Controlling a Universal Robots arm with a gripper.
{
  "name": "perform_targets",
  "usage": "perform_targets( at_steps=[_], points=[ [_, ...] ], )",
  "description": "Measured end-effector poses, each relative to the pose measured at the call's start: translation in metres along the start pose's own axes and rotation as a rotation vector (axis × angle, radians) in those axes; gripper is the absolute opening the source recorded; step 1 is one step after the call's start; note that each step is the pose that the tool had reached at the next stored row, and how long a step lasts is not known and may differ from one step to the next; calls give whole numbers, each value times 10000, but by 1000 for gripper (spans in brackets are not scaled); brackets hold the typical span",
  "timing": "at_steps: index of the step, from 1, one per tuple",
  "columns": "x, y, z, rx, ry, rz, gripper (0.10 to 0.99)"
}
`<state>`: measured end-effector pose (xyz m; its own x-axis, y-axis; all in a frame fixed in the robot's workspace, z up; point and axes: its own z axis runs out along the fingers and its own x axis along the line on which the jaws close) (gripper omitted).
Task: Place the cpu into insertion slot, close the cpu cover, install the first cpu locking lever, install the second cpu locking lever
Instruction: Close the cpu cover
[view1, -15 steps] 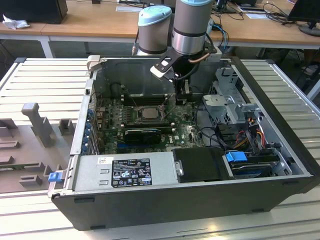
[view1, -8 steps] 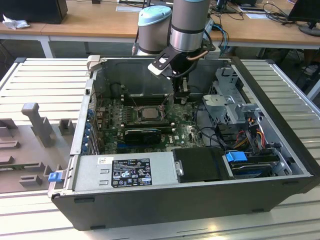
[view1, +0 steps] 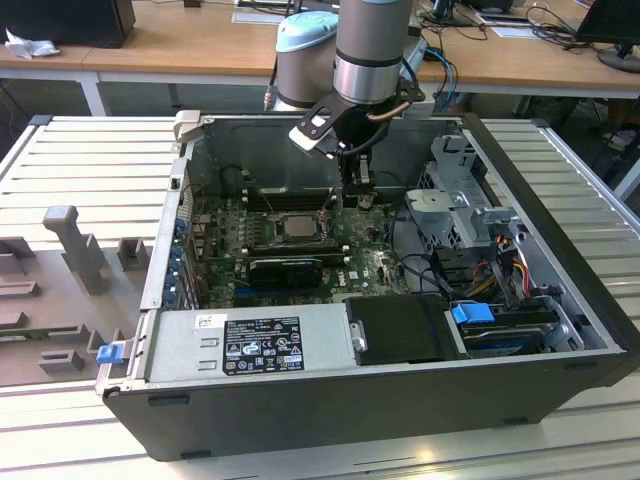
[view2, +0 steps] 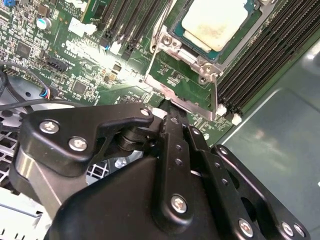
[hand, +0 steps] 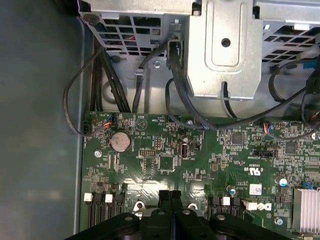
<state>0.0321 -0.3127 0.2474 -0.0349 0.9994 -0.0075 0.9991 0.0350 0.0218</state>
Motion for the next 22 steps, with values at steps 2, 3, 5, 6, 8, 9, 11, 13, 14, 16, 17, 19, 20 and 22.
perform_targets(
  at_steps=[2, 3, 5, 6, 8, 9, 11, 13, 14, 16, 17, 19, 20, 22],
  points=[
    [0, -10, 0, 0, 0, 0, 106],
    [1, -18, 0, 0, 0, 0, 106],
    [1, -33, -1, 0, 0, 0, 106],
    [2, -50, -1, -3, -1, 0, 106],
    [2, -63, -1, -5, 0, -1, 106],
    [2, -69, -2, -5, -1, 0, 106],
    [3, -77, -2, -6, 0, -1, 106],
    [3, -84, -2, -6, -1, 0, 106],
    [3, -91, -2, -7, 0, 0, 106],
    [3, -97, -2, -7, -1, -1, 106],
    [3, -98, -2, -8, -1, -1, 106],
    [4, -103, -1, -7, 0, -1, 106],
    [4, -104, -1, -7, -1, -2, 106],
    [4, -107, 0, -7, -1, -1, 106]
  ],
)
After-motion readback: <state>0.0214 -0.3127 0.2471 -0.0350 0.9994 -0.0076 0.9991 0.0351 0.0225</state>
